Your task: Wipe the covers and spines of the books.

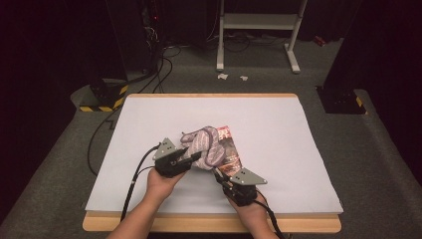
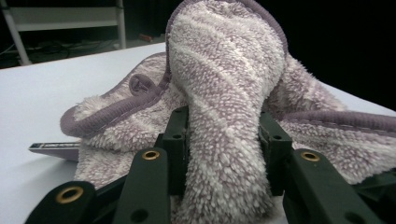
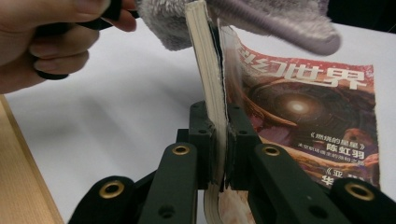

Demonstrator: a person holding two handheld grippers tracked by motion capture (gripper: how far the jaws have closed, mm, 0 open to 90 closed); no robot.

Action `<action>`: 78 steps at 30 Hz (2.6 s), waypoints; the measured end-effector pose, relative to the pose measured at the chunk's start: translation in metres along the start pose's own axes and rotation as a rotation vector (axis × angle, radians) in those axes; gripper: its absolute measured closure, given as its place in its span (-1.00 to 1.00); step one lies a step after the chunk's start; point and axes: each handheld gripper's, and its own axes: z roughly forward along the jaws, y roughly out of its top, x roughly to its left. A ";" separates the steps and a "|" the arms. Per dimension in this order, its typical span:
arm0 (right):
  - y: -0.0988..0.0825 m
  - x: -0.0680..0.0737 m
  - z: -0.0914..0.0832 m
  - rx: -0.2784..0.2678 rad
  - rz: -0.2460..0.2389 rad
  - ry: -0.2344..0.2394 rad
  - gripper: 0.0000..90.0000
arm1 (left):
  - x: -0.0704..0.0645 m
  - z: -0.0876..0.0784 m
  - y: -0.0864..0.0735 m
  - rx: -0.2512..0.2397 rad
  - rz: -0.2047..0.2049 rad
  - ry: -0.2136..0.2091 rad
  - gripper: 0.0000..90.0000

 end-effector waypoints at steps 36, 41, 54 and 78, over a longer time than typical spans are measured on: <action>-0.002 0.001 -0.001 0.000 -0.026 0.005 0.86 | 0.115 0.038 -0.010 0.157 -0.078 0.246 0.38; -0.002 0.003 0.000 0.006 -0.035 0.002 0.87 | 0.111 0.034 -0.011 0.158 -0.077 0.224 0.38; -0.003 0.005 0.002 0.010 -0.054 -0.003 0.86 | 0.064 0.015 -0.011 0.096 -0.028 0.117 0.38; -0.004 0.007 0.003 0.008 -0.057 -0.009 0.86 | -0.015 -0.013 -0.001 0.019 0.067 -0.013 0.37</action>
